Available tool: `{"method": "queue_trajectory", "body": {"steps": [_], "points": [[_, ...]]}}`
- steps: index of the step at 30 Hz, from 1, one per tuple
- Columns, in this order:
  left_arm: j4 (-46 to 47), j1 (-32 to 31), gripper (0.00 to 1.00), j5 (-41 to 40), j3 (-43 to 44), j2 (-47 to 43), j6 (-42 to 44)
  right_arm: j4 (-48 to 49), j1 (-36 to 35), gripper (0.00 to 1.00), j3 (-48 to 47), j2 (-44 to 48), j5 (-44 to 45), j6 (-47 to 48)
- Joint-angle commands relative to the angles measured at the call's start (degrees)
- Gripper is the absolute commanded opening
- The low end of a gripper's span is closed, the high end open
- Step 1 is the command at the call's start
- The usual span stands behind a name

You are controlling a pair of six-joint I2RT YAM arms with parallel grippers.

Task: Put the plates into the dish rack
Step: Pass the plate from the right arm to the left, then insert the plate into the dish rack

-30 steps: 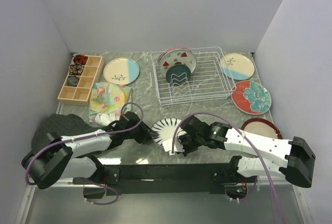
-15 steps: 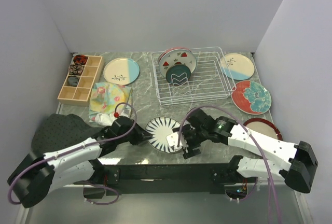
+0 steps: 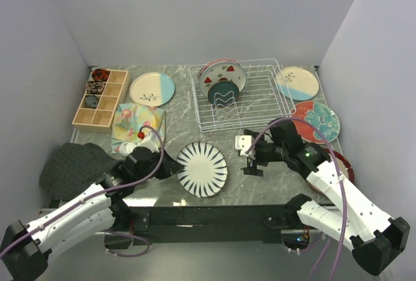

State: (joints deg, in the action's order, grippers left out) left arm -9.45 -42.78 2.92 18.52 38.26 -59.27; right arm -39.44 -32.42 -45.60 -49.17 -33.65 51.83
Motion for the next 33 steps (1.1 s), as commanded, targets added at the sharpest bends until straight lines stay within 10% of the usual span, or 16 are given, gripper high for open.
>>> {"method": "queue_trajectory", "body": {"steps": [1, 33], "points": [[4.71, 0.07, 0.01, 0.86, 10.02, -2.23, 10.21, 1.65, 1.66, 0.95, -2.82, 0.83, -0.72, -4.1], [-4.61, 0.33, 0.01, 2.36, 43.08, 11.74, 48.8, 5.69, 5.62, 1.0, 3.15, 7.5, 3.5, -6.13]]}}
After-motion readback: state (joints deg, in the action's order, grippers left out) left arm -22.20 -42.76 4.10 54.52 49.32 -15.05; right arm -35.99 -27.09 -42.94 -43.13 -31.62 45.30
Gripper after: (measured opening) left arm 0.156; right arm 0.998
